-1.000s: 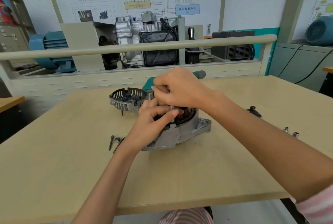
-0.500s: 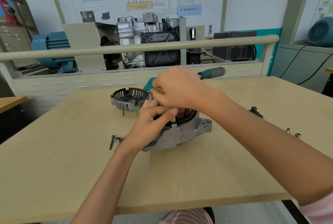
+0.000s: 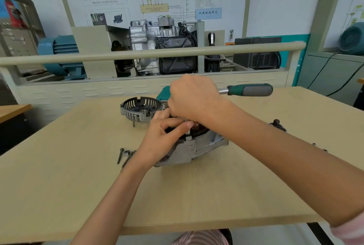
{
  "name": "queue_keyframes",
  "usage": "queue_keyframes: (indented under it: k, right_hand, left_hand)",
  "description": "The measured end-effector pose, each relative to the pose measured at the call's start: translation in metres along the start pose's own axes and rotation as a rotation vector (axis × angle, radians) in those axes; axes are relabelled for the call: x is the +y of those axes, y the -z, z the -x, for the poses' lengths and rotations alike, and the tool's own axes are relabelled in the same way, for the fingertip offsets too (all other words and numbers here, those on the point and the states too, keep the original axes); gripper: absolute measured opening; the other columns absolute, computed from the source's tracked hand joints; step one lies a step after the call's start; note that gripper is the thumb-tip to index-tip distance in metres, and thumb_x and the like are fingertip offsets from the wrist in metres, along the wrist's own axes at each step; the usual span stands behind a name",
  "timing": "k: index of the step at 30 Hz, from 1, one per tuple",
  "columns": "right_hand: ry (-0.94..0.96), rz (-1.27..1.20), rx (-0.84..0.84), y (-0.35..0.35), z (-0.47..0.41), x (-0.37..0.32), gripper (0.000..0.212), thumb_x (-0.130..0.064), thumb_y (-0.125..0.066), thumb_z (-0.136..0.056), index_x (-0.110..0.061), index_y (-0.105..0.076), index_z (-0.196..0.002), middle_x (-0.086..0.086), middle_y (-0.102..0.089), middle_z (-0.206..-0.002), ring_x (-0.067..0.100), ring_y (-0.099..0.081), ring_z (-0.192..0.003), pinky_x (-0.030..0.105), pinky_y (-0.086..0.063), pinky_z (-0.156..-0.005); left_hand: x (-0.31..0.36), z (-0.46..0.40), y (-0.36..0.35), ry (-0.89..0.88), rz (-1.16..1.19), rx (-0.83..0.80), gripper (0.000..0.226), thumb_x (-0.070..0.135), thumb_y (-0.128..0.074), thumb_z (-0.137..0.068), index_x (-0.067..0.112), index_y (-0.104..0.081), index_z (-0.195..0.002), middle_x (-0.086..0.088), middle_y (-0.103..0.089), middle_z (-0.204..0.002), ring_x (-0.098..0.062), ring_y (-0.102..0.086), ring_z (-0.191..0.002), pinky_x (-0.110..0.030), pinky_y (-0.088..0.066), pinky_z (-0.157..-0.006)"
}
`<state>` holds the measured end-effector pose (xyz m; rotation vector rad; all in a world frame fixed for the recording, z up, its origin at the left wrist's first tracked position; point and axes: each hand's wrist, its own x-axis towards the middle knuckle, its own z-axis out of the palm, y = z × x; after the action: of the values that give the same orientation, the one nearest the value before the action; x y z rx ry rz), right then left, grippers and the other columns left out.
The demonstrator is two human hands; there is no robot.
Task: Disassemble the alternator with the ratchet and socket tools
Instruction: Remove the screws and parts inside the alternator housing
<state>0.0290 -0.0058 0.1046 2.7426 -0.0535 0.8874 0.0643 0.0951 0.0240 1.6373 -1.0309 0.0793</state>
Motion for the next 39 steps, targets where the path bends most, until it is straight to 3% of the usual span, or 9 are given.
queue_keyframes:
  k: [3, 8, 16, 19, 22, 24, 29, 34, 39]
  right_hand:
    - [0.159, -0.084, -0.049, 0.003, -0.001, 0.011, 0.040, -0.024, -0.044, -0.090, -0.020, -0.028, -0.054, -0.003, -0.032, -0.054, 0.015, -0.033, -0.050, 0.026, -0.020, -0.043]
    - [0.271, -0.233, -0.051, 0.005, 0.002, 0.017, 0.043, -0.025, -0.047, -0.090, -0.020, -0.028, -0.051, -0.005, -0.033, -0.045, 0.007, -0.030, -0.044, 0.025, -0.025, -0.045]
    - [-0.142, 0.080, -0.065, 0.000, -0.001, -0.008, 0.032, -0.014, -0.047, -0.090, -0.015, -0.033, -0.061, 0.001, -0.031, -0.059, 0.015, -0.028, -0.047, 0.025, -0.021, -0.040]
    - [0.016, 0.036, -0.010, 0.001, -0.002, -0.003, 0.035, -0.021, -0.046, -0.091, -0.016, -0.030, -0.060, -0.001, -0.031, -0.058, 0.017, -0.033, -0.049, 0.025, -0.018, -0.042]
    - [0.225, -0.079, -0.011, 0.003, -0.002, 0.009, 0.044, -0.032, -0.044, -0.092, -0.020, -0.028, -0.053, -0.006, -0.033, -0.051, 0.011, -0.033, -0.048, 0.025, -0.019, -0.044]
    - [0.285, -0.184, -0.036, 0.003, 0.000, 0.014, 0.047, -0.033, -0.046, -0.092, -0.020, -0.028, -0.051, -0.006, -0.033, -0.047, 0.005, -0.030, -0.045, 0.023, -0.023, -0.044]
    - [0.232, -0.166, -0.046, 0.005, 0.001, 0.010, 0.043, -0.031, -0.045, -0.092, -0.019, -0.032, -0.053, -0.006, -0.033, -0.049, 0.009, -0.031, -0.047, 0.025, -0.023, -0.044]
    - [-0.122, 0.077, -0.050, 0.003, 0.002, -0.006, 0.023, -0.025, -0.043, -0.094, -0.017, -0.040, -0.073, 0.001, -0.027, -0.061, 0.016, -0.026, -0.048, 0.025, -0.017, -0.042]
    - [0.043, 0.053, -0.026, 0.002, -0.001, 0.001, 0.025, -0.022, -0.045, -0.091, -0.014, -0.038, -0.068, -0.001, -0.029, -0.059, 0.020, -0.039, -0.059, 0.027, -0.020, -0.045]
  left_hand:
    - [0.002, 0.000, 0.003, 0.025, -0.032, -0.056, 0.018, 0.032, -0.055, -0.087, 0.041, -0.071, -0.088, 0.013, -0.059, -0.109, -0.014, -0.041, -0.116, -0.037, -0.029, -0.106]
    - [0.002, 0.000, 0.003, 0.022, -0.021, -0.061, 0.020, 0.036, -0.057, -0.082, 0.030, -0.074, -0.090, 0.012, -0.059, -0.107, -0.018, -0.043, -0.119, -0.045, -0.031, -0.108]
    - [-0.005, -0.003, -0.003, 0.015, 0.002, 0.026, 0.025, 0.010, -0.064, -0.086, 0.026, -0.073, -0.069, 0.011, -0.061, -0.091, -0.022, -0.046, -0.107, -0.044, -0.035, -0.098]
    - [-0.002, 0.000, -0.001, 0.035, 0.001, 0.016, 0.038, 0.015, -0.061, -0.088, 0.042, -0.071, -0.063, 0.028, -0.059, -0.082, -0.012, -0.044, -0.099, -0.034, -0.033, -0.092]
    - [-0.003, -0.001, 0.002, 0.029, -0.022, -0.043, 0.018, 0.022, -0.058, -0.091, 0.018, -0.076, -0.089, 0.014, -0.060, -0.106, -0.013, -0.042, -0.116, -0.039, -0.032, -0.106]
    - [-0.002, -0.001, 0.004, 0.024, -0.028, -0.072, 0.027, 0.030, -0.058, -0.087, 0.010, -0.074, -0.095, 0.004, -0.059, -0.115, -0.014, -0.041, -0.122, -0.043, -0.030, -0.109]
    - [-0.002, 0.000, 0.003, 0.013, 0.035, -0.033, 0.015, 0.031, -0.060, -0.082, 0.028, -0.074, -0.079, 0.019, -0.064, -0.095, -0.015, -0.049, -0.111, -0.043, -0.036, -0.103]
    - [-0.005, -0.003, -0.003, 0.018, 0.011, 0.010, 0.020, 0.015, -0.064, -0.086, 0.016, -0.073, -0.068, 0.016, -0.060, -0.082, -0.020, -0.048, -0.098, -0.040, -0.037, -0.092]
    - [-0.003, -0.001, 0.000, 0.040, -0.002, -0.013, 0.034, 0.023, -0.060, -0.088, 0.045, -0.069, -0.063, 0.028, -0.058, -0.079, -0.010, -0.045, -0.096, -0.029, -0.033, -0.091]
